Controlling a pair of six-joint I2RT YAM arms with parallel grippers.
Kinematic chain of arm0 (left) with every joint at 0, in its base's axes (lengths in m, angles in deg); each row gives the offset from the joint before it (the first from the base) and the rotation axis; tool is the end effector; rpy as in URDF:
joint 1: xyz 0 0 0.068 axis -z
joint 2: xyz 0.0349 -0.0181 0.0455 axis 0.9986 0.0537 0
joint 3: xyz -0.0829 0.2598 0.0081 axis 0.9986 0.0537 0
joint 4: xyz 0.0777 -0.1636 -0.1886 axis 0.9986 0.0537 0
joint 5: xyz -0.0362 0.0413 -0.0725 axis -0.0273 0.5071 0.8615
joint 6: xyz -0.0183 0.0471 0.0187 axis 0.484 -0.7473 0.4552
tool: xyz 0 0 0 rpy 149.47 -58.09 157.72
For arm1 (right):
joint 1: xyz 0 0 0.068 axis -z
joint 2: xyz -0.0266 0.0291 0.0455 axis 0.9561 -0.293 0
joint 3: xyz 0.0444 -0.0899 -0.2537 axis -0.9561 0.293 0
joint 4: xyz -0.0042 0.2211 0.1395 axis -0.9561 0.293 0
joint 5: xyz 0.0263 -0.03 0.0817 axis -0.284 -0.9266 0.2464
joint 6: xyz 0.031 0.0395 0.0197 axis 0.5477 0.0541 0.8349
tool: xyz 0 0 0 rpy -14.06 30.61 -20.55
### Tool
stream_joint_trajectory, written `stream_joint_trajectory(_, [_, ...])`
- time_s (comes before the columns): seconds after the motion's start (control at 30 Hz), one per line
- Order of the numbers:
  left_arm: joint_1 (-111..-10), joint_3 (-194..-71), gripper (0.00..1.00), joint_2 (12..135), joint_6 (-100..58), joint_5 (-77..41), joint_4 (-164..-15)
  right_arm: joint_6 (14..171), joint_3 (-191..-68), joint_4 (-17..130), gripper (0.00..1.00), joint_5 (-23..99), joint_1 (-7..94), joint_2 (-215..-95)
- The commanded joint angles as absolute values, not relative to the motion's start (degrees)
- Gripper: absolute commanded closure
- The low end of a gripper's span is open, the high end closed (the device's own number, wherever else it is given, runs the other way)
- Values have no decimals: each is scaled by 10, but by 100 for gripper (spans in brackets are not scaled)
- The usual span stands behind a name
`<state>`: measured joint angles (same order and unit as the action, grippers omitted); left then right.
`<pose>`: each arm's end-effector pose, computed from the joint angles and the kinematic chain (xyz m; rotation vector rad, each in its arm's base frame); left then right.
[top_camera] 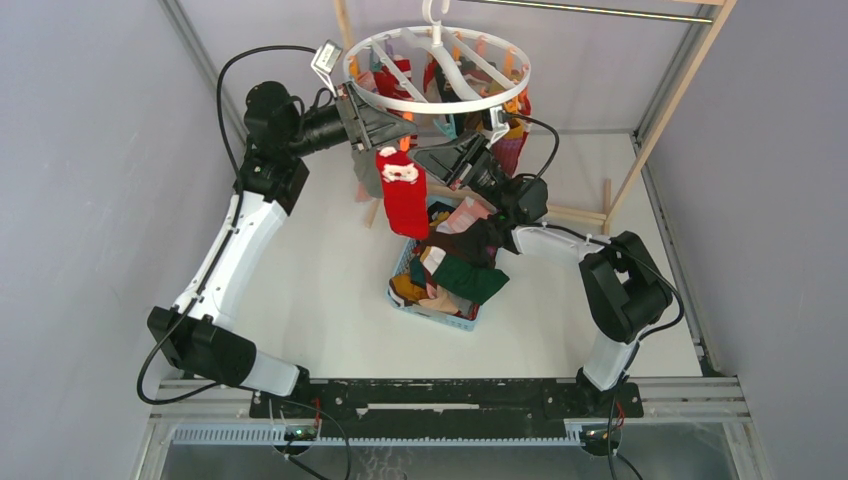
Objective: Clip the socks to the hanger
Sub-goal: Clamp the sock onto the hanger.
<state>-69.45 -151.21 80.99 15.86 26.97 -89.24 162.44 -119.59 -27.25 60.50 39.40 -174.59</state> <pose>0.2915 -0.1217 0.4858 0.4504 1.6166 -1.5365 0.3016 0.2215 0.3586 -0.2417 1.0206 1.9699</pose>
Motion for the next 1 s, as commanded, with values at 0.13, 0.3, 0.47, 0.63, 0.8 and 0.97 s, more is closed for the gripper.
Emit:
stream_joint_trajectory(0.13, [-695, -1507, 100, 788, 157, 301, -919, 1635, -1219, -311, 100, 586, 400, -1721])
stream_joint_trajectory(0.3, [-695, -1508, 100, 788, 155, 300, -920, 1636, -1218, -311, 100, 589, 400, -1717])
stream_joint_trajectory(0.47, [-694, -1507, 100, 791, 160, 299, -923, 1638, -1222, -311, 100, 587, 398, -1721])
stream_joint_trajectory(0.63, [-695, -1507, 100, 789, 160, 299, -923, 1641, -1235, -311, 100, 587, 395, -1730])
stream_joint_trajectory(0.8, [-695, -1507, 100, 789, 159, 302, -924, 1640, -1242, -311, 100, 587, 394, -1731])
stream_joint_trajectory(0.97, [-695, -1507, 100, 789, 160, 301, -923, 1640, -1241, -311, 100, 589, 395, -1730])
